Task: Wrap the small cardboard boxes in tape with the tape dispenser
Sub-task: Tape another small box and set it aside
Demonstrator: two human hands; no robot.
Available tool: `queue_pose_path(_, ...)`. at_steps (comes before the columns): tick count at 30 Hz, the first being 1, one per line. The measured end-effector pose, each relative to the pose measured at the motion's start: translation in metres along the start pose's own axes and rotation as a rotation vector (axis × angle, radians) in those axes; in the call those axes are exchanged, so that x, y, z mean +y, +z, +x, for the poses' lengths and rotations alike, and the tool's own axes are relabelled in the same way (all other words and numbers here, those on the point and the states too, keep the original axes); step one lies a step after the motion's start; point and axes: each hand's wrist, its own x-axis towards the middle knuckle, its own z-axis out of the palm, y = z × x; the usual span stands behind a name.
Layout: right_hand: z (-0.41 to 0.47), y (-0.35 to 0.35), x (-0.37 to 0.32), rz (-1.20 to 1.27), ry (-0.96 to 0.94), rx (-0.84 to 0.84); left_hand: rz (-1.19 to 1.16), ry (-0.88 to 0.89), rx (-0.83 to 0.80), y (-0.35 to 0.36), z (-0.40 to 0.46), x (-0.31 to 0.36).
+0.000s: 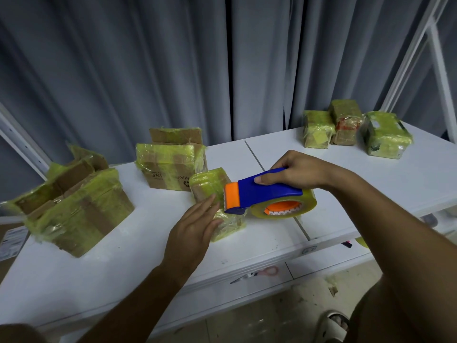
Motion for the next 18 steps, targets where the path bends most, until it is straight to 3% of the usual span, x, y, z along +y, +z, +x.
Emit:
queue_pose_path(13, 0.003, 0.000, 0.007, 0.014, 0.011, -0.021, -0.177, -0.079, 0.011, -0.003, 0.004, -0.004)
queue_pose_path(18, 0.003, 0.000, 0.007, 0.013, 0.008, -0.022, -0.081, -0.080, -0.021, -0.002, 0.003, -0.009)
